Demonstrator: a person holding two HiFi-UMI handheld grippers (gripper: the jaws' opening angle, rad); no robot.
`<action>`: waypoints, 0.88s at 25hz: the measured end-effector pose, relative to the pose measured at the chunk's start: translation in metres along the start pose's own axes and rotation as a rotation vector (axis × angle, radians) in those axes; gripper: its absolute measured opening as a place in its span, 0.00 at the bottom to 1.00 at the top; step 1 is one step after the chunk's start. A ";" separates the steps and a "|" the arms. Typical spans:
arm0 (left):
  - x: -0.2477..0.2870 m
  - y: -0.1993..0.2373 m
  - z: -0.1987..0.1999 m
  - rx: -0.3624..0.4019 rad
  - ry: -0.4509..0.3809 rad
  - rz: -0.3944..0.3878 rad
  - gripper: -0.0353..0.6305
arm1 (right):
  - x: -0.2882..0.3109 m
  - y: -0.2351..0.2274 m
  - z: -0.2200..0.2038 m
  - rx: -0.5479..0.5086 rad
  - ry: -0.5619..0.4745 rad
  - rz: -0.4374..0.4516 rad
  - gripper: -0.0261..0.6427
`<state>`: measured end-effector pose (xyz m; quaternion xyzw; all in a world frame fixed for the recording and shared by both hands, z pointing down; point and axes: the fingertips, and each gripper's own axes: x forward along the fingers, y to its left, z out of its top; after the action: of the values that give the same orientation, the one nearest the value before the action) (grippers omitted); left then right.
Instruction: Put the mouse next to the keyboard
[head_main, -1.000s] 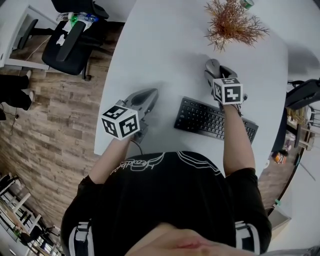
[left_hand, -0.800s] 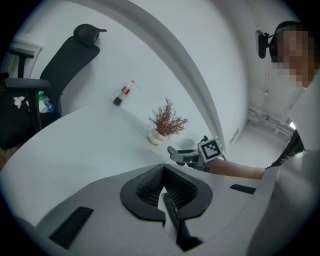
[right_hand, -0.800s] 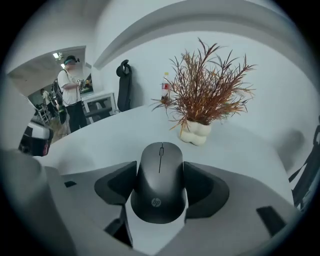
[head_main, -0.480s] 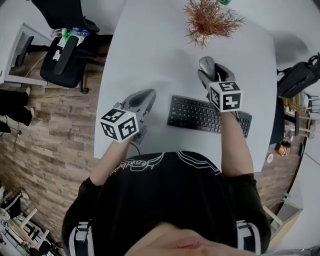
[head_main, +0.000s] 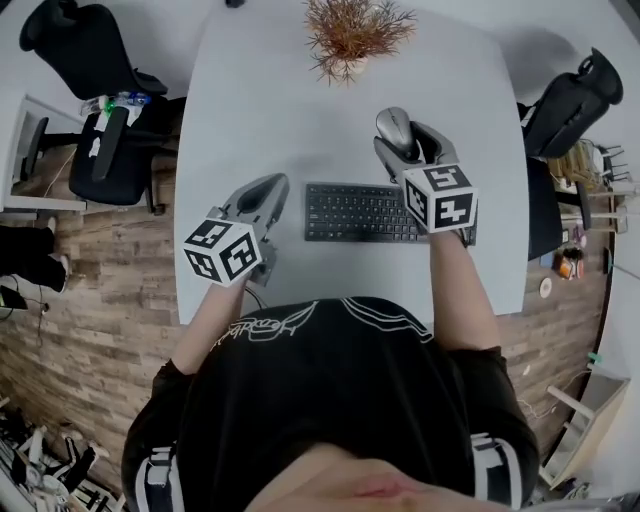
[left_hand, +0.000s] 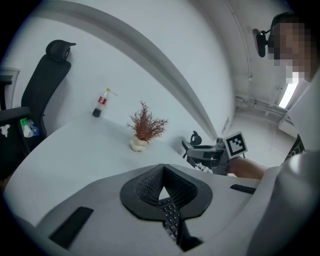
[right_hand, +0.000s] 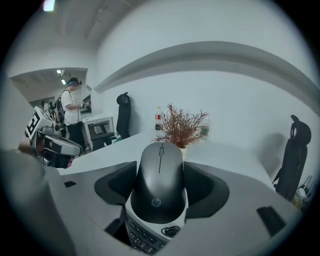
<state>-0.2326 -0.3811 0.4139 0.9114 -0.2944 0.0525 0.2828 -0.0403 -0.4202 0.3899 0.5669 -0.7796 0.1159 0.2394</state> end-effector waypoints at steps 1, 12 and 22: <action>0.003 -0.007 0.000 0.006 0.003 -0.010 0.06 | -0.010 -0.004 -0.001 0.006 -0.006 -0.011 0.43; 0.049 -0.091 -0.015 0.082 0.079 -0.115 0.06 | -0.110 -0.059 -0.025 0.084 -0.067 -0.125 0.43; 0.100 -0.163 -0.040 0.154 0.160 -0.185 0.06 | -0.195 -0.132 -0.084 0.176 -0.055 -0.258 0.43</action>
<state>-0.0553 -0.3008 0.3942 0.9465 -0.1807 0.1211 0.2384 0.1516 -0.2639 0.3516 0.6842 -0.6933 0.1363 0.1804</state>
